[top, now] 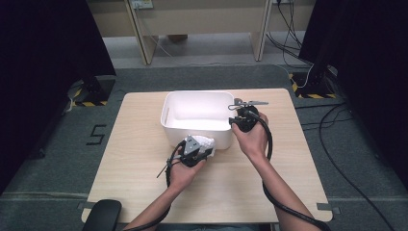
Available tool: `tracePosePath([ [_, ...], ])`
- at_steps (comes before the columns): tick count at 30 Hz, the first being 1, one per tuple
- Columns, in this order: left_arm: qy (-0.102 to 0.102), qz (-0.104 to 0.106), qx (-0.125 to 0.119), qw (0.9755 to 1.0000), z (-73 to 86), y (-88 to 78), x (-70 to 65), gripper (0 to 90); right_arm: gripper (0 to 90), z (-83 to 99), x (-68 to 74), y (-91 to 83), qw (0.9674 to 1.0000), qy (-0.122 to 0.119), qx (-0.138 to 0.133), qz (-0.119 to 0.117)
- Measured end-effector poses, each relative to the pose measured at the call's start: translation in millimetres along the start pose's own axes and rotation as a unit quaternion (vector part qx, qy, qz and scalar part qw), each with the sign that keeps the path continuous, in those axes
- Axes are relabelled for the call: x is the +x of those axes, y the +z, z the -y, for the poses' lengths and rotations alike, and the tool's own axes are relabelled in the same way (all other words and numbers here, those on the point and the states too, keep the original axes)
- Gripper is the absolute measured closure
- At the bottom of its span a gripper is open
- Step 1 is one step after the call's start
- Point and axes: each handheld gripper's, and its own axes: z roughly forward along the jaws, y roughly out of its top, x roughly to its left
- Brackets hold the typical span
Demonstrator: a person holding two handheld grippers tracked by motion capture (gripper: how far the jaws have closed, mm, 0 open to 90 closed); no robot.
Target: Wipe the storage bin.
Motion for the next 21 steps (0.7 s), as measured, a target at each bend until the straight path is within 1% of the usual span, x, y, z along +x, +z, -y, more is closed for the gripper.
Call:
tracePosePath([
  [2, -0.003, 0.001, -0.003, 1.0, -1.0, -0.9, 0.2, 74.7, 74.4, -0.1, 0.0, 0.0, 1.0, 0.001, 0.0, 0.0],
  [8, 0.001, 0.0, -0.009, 1.0, -5.8, -4.3, -0.3, 74.8, 74.4, 0.0, 0.1, -0.1, 1.0, 0.001, 0.0, 0.0],
  [17, 0.008, 0.002, -0.024, 0.9997, -18.2, -10.7, -2.2, 74.8, 74.4, -0.1, 0.1, -0.1, 1.0, -0.001, 0.0, 0.001],
  [21, 0.007, 0.002, -0.03, 0.9995, -21.8, -12.5, -2.8, 74.7, 74.4, -0.1, 0.1, -0.1, 1.0, 0.0, 0.0, 0.001],
])
